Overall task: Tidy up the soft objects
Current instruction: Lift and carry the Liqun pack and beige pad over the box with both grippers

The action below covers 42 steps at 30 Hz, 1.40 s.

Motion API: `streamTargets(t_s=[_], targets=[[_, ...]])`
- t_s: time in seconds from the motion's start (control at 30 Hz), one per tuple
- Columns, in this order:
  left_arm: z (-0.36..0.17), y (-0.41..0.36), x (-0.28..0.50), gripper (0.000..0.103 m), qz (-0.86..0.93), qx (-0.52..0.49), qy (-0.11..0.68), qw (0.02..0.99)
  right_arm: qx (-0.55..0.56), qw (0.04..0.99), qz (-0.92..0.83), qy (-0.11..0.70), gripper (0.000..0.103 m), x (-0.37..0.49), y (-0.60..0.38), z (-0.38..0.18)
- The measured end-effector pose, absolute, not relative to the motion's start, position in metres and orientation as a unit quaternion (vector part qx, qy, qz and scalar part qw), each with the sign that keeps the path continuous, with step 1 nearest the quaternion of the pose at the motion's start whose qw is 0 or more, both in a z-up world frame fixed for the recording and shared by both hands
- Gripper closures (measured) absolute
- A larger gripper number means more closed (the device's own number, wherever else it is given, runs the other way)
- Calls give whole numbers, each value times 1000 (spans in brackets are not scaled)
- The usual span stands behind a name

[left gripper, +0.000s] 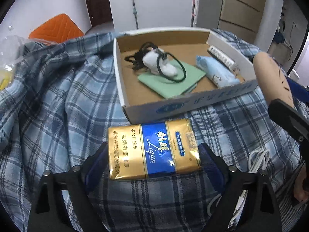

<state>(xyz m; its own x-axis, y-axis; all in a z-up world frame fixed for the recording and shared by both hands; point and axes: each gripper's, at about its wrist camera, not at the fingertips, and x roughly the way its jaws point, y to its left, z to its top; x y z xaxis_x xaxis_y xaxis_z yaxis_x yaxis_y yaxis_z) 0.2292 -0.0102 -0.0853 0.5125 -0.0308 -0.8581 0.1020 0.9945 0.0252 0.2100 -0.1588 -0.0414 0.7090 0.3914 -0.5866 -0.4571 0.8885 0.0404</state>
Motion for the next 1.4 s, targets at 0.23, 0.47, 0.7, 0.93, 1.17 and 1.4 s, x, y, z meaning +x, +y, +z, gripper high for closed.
streamTargets(t_s=[0.23,0.47,0.7,0.93,1.17,1.4], targets=[[-61,-5,204,13,-49,24,413,909,-39,931,232,279,26,205,-167,-34],[-18,-11,146,13,-85,40,239,966,-37,947,229,222,26,190,-170,-20],[11,-14,92,13,-87,55,79,992,-39,959,204,195,26,186,-174,-9],[45,-20,90,13,-83,59,48,994,-29,974,184,129,26,180,-186,28],[95,-26,107,13,-55,28,55,997,-32,979,176,96,26,202,-189,72],[118,-41,149,13,-33,25,87,995,-10,978,160,134,26,254,-197,72]])
